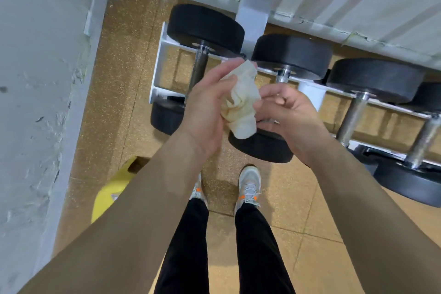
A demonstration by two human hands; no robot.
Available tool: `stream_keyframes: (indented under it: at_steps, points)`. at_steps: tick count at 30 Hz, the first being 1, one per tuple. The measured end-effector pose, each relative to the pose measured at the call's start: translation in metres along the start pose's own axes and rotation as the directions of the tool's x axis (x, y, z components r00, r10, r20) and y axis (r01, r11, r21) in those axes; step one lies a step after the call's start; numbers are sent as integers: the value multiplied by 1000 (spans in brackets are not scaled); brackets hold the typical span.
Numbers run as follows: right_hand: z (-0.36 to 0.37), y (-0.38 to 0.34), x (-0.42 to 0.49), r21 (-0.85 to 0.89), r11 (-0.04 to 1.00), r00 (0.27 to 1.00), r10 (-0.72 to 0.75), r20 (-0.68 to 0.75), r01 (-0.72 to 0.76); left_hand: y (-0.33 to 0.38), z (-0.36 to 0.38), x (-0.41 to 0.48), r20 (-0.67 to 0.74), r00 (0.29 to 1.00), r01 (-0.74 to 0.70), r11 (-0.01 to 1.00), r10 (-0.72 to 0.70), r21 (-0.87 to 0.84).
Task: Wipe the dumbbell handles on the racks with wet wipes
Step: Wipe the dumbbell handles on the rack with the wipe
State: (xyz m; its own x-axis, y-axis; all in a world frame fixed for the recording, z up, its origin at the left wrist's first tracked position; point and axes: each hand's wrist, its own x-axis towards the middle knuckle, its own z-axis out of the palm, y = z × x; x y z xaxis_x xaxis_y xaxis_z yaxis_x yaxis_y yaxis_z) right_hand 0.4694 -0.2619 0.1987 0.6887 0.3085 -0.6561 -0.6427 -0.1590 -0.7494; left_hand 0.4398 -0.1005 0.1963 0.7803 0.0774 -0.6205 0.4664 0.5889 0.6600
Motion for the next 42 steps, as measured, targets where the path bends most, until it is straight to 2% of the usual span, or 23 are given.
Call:
stream_keyframes:
  at_steps: [3, 6, 8, 9, 10, 11, 12, 13, 14, 15, 16, 18, 19, 21, 24, 27, 29, 33, 35, 37, 40, 42]
  points:
    - [-10, 2, -9, -177, 972, 988, -153, 25, 155, -10, 12, 2, -122, 992, 15, 999, -19, -34]
    - [-24, 13, -20, -453, 849, 962, -223, 155, 270, -19, 17, 10, -233, 970, 51, 994, -72, -92]
    - [-36, 21, -28, -564, 769, 932, -110, 345, 300, -21, 21, 14, -241, 966, 71, 991, -96, -110]
    - [-42, 23, -31, -585, 762, 916, -29, 399, 279, -21, 22, 15, -219, 970, 76, 991, -100, -114]
    - [-48, 23, -33, -582, 774, 920, -3, 391, 249, -21, 23, 14, -179, 979, 78, 991, -96, -104]
    - [-55, 24, -33, -559, 801, 952, -45, 302, 216, -21, 25, 14, -130, 987, 79, 994, -89, -80]
    - [-60, 22, -32, -507, 845, 983, -107, 153, 170, -21, 26, 13, -80, 993, 85, 995, -89, -55]
    - [-66, 20, -28, -415, 902, 991, -136, -2, 123, -23, 27, 13, -23, 995, 96, 994, -98, -46]
    - [-71, 16, -24, -283, 956, 991, -100, -84, 73, -25, 28, 13, 31, 993, 116, 991, -114, -60]
    - [-75, 14, -19, -141, 990, 998, -24, -63, 15, -28, 29, 14, 77, 988, 143, 985, -136, -93]
    - [-78, 13, -13, -31, 999, 999, 44, 31, -43, -31, 31, 14, 108, 981, 172, 977, -158, -127]
    - [-79, 13, -3, 89, 985, 966, 127, 223, -150, -38, 36, 16, 136, 971, 217, 961, -196, -170]
    - [-77, 12, 2, 124, 975, 954, 147, 262, -185, -42, 36, 17, 127, 972, 220, 960, -200, -172]
    - [-73, 12, 12, 132, 972, 966, 167, 198, -195, -52, 33, 22, 40, 983, 180, 976, -177, -120]
    - [-77, 17, 25, 35, 982, 983, 183, 19, -184, -65, 30, 28, -233, 968, 124, 986, -95, 114]
    - [-86, 24, 31, 50, 985, 986, 164, -26, -163, -72, 37, 32, -346, 938, 115, 961, -22, 251]
    - [-93, 28, 33, 108, 978, 984, 176, 6, -176, -73, 41, 38, -398, 917, 128, 967, -32, 218]
    - [-104, 37, 35, 216, 934, 954, 255, 158, -285, -71, 49, 52, -458, 879, 150, 989, -132, 4]
    - [-109, 39, 39, 283, 921, 961, 233, 146, -266, -72, 50, 58, -474, 865, 145, 987, -164, -76]
    - [-114, 39, 47, 313, 925, 976, 206, 64, -216, -75, 49, 61, -510, 846, 139, 988, -156, -71]
    - [-122, 42, 63, 201, 966, 972, 194, -137, -164, -83, 40, 63, -572, 820, 153, 962, 3, 225]
    - [-124, 46, 73, 148, 981, 959, 160, -234, -127, -83, 39, 60, -549, 835, 197, 912, 37, 361]
